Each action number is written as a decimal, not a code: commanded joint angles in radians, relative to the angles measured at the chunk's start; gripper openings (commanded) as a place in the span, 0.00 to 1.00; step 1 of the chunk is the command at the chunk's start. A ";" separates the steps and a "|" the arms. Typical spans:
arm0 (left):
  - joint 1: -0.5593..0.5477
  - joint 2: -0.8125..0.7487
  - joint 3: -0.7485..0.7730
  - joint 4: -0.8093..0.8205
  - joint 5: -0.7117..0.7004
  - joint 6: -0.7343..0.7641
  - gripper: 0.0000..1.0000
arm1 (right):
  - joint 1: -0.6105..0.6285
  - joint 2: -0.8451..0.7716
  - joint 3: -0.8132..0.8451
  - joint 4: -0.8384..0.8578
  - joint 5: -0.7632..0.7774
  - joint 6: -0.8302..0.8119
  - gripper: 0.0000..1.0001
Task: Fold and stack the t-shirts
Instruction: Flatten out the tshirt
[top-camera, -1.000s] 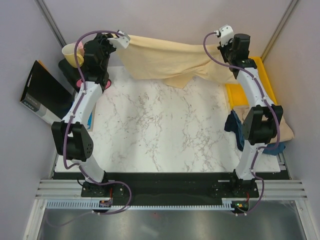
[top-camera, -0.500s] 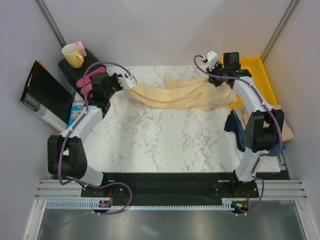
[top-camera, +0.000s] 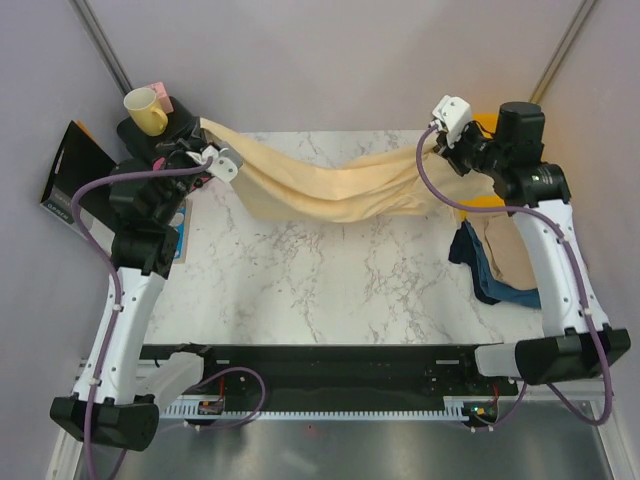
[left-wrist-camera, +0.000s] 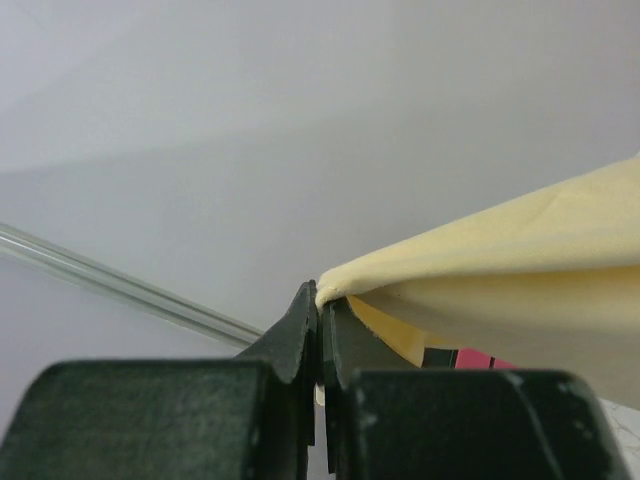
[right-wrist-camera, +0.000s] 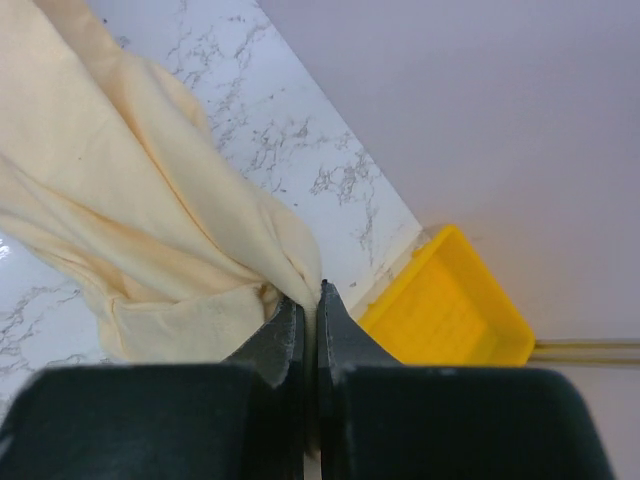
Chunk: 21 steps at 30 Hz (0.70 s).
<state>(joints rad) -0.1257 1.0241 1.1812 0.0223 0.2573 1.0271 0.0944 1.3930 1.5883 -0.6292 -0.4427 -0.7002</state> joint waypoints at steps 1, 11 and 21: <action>0.005 -0.071 0.041 -0.071 0.016 -0.065 0.02 | -0.002 -0.121 -0.045 -0.082 -0.086 -0.062 0.00; 0.005 0.172 -0.035 -0.082 -0.052 -0.004 0.02 | 0.005 0.102 -0.056 0.124 -0.001 0.148 0.18; -0.037 0.737 0.322 -0.125 -0.509 -0.058 0.53 | 0.011 0.511 0.323 0.132 0.289 0.194 0.98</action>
<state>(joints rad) -0.1535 1.6905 1.3251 -0.1135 0.0059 0.9970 0.1020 1.9293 1.7847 -0.5354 -0.2619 -0.5339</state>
